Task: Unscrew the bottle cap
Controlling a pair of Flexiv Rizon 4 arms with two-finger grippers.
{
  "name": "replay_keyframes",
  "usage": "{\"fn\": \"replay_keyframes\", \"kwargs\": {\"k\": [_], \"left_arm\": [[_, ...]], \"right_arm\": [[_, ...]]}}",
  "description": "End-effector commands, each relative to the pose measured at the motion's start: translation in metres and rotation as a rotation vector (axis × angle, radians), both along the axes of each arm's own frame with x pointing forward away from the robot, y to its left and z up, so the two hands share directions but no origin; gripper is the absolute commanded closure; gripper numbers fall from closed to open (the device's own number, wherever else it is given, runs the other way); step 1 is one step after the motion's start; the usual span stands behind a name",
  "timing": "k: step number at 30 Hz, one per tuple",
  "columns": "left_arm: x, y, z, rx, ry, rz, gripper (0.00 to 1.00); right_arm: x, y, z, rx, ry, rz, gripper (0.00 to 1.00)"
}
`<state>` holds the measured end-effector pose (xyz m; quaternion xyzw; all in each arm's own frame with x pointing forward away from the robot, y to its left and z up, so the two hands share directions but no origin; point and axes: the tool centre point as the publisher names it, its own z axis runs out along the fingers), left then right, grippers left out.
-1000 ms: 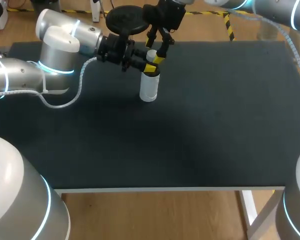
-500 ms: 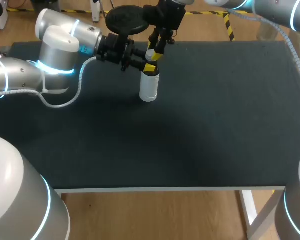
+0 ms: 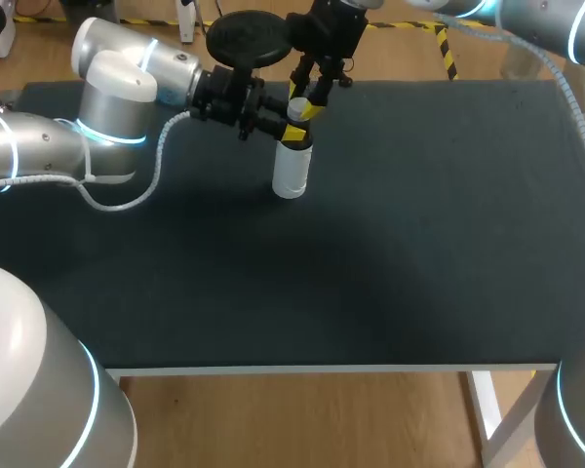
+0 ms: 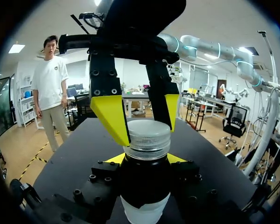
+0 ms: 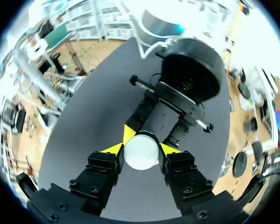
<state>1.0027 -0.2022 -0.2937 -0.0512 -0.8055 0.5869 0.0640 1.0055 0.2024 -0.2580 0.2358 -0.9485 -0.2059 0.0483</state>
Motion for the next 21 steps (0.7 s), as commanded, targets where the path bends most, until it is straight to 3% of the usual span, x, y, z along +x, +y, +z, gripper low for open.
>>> {"fn": "replay_keyframes", "kwargs": {"k": [1, 14, 20, 21], "left_arm": [[0.0017, 0.002, -0.0011, -0.001, -0.001, 0.002, 1.0], [0.0017, 0.002, -0.0011, -0.001, -0.001, 0.002, 1.0], [0.0017, 0.002, -0.0011, -0.001, -0.001, 0.002, 1.0], [0.0017, 0.002, -0.0011, -0.001, -0.001, 0.002, 1.0]], "right_arm": [[-0.003, -0.0022, 0.0034, 0.004, -0.012, 0.058, 1.0], [-0.0107, -0.0025, 0.0018, 0.078, -0.037, 0.224, 1.0], [-0.0111, -0.0015, 0.0007, 0.07, -0.041, 0.221, 1.0], [-0.0104, -0.0013, 0.0008, 0.064, -0.041, 0.204, 0.75]]}}
